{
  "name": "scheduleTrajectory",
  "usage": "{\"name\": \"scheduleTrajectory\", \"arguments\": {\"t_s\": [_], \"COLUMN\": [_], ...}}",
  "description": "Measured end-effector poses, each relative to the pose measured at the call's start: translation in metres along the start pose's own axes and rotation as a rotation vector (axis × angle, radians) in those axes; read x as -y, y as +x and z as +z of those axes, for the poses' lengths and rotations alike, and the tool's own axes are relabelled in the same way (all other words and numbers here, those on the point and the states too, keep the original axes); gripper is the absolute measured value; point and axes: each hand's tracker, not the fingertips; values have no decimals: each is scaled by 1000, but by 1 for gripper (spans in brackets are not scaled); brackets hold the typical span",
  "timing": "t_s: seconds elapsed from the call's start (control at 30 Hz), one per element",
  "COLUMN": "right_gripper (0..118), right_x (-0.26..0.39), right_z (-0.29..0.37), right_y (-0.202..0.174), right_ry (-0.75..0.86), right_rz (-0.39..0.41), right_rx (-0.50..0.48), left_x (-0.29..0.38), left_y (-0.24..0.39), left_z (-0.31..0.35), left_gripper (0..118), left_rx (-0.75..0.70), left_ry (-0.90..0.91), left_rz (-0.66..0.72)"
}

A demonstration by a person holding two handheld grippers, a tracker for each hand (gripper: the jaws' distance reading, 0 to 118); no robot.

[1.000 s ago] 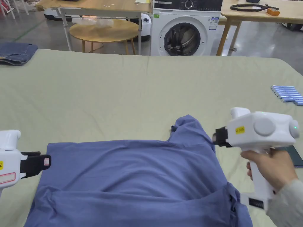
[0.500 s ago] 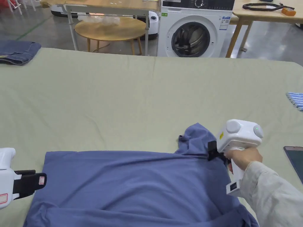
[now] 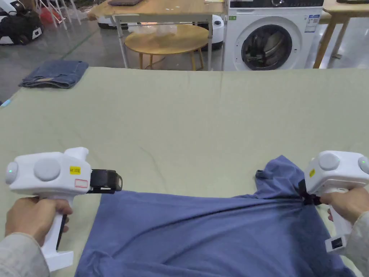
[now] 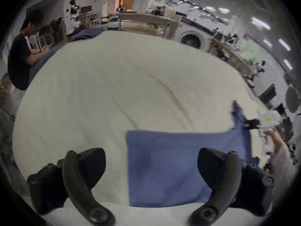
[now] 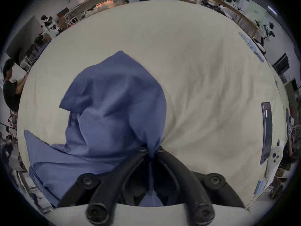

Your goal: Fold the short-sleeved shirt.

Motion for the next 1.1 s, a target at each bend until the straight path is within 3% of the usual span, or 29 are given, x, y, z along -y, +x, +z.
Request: {"name": "scheduleTrajectory", "arguments": {"t_s": [0.07,0.17,0.23,0.37,0.4,0.43,0.47,0.5,0.57,0.7,0.93,1.1], "right_gripper": [2,2,2,2,2,2,2,2,2,2,2,2], "right_x": [-1,4,2,5,5,6,6,-6,-7,-6,41,107], "right_z": [-1,3,3,9,10,11,12,1,3,20,111,164], "right_y": [-1,-4,-2,-5,-7,-11,-13,-8,-9,-4,5,33], "right_ry": [0,0,-3,3,5,10,16,19,38,106,301,368], "right_rz": [3,8,-7,-3,3,12,28,44,64,86,192,234], "right_rx": [7,11,4,8,17,28,40,48,44,1,-149,-225], "left_x": [-10,-8,-4,2,6,7,10,11,10,8,14,67], "left_y": [1,4,4,18,30,36,41,45,37,28,-4,-37], "left_z": [-36,-85,-103,-95,-81,-78,-77,-79,-87,-72,23,96], "left_gripper": [113,109,79,65,47,14,0,0,0,0,0,0], "left_rx": [-107,-145,-127,-182,-199,-190,-168,-191,-88,-116,96,193], "left_ry": [-21,-152,-195,-162,-146,-117,-112,-110,-171,-109,54,95], "left_rz": [-27,-17,11,-70,-114,-130,-128,-137,-98,-92,-27,15]}}
